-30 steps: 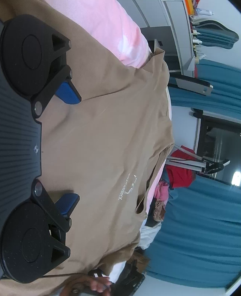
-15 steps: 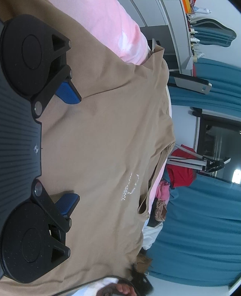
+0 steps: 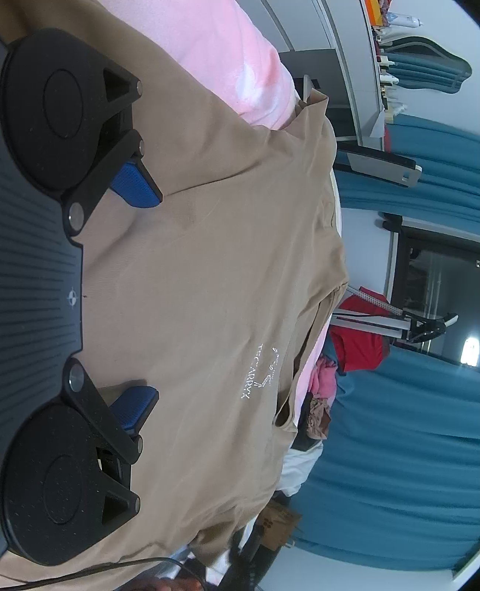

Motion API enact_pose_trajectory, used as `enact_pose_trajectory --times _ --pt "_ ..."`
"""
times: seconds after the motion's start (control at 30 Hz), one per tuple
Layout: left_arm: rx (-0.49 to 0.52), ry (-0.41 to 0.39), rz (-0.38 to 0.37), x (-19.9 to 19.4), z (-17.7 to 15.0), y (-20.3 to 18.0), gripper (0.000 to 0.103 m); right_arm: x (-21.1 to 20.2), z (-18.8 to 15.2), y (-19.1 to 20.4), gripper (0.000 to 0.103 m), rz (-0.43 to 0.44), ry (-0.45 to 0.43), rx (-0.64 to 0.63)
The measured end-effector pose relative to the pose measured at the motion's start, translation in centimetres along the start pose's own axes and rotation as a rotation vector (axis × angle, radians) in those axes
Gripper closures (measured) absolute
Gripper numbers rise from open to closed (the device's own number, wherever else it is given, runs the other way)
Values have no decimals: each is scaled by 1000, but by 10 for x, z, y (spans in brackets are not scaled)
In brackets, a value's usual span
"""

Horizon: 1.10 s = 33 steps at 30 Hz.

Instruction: Fold clothes

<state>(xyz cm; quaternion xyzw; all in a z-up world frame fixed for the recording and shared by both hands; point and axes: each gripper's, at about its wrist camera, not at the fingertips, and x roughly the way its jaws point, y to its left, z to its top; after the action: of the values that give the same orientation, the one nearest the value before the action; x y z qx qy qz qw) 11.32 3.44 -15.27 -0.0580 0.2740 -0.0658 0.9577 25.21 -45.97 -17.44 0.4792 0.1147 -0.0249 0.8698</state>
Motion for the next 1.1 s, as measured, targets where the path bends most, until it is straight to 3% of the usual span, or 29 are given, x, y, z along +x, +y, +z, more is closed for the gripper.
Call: enact_pose_trajectory --times 0.03,0.07,0.13,0.23,0.3,0.33,0.4,0.43,0.53,0.63,0.77,0.9,0.97,1.03,1.1 --pt "0 0 0 0 0 0 0 0 -2 -5 29 14 12 24" --pt "3 0 2 0 0 0 0 -1 -5 -10 20 27 25 48" --pt "7 0 4 1 -1 -1 0 -1 -9 -20 19 51 45 94" --pt "10 -2 4 1 -2 -1 0 14 -7 -22 20 -13 -5 130" --pt "13 -3 5 1 -2 -1 0 29 -3 -14 26 -101 -12 71" --pt "14 -3 5 1 -2 -1 0 33 -3 -12 36 -142 -17 47" --pt "17 -4 5 2 -3 -2 0 39 1 -9 66 -197 -6 16" --pt "17 -4 4 2 -3 -2 0 40 4 -8 88 -215 7 6" --pt "17 -4 2 3 -2 -1 0 36 13 -3 92 -234 16 -48" --pt "16 -5 1 3 -3 0 0 14 26 7 93 -187 -87 -98" --pt "11 -6 -4 2 -3 2 0 -26 32 5 93 -97 -245 -105" --pt "12 -8 -5 3 -3 2 0 -37 24 -21 91 -134 -252 -43" --pt "14 -8 -4 3 -3 2 0 -35 23 -38 79 -192 -225 27" --pt "18 -8 -1 3 -3 3 0 -36 27 -52 76 -247 -202 101" --pt "22 -6 2 3 -3 2 0 -43 32 -57 49 -259 -190 140"
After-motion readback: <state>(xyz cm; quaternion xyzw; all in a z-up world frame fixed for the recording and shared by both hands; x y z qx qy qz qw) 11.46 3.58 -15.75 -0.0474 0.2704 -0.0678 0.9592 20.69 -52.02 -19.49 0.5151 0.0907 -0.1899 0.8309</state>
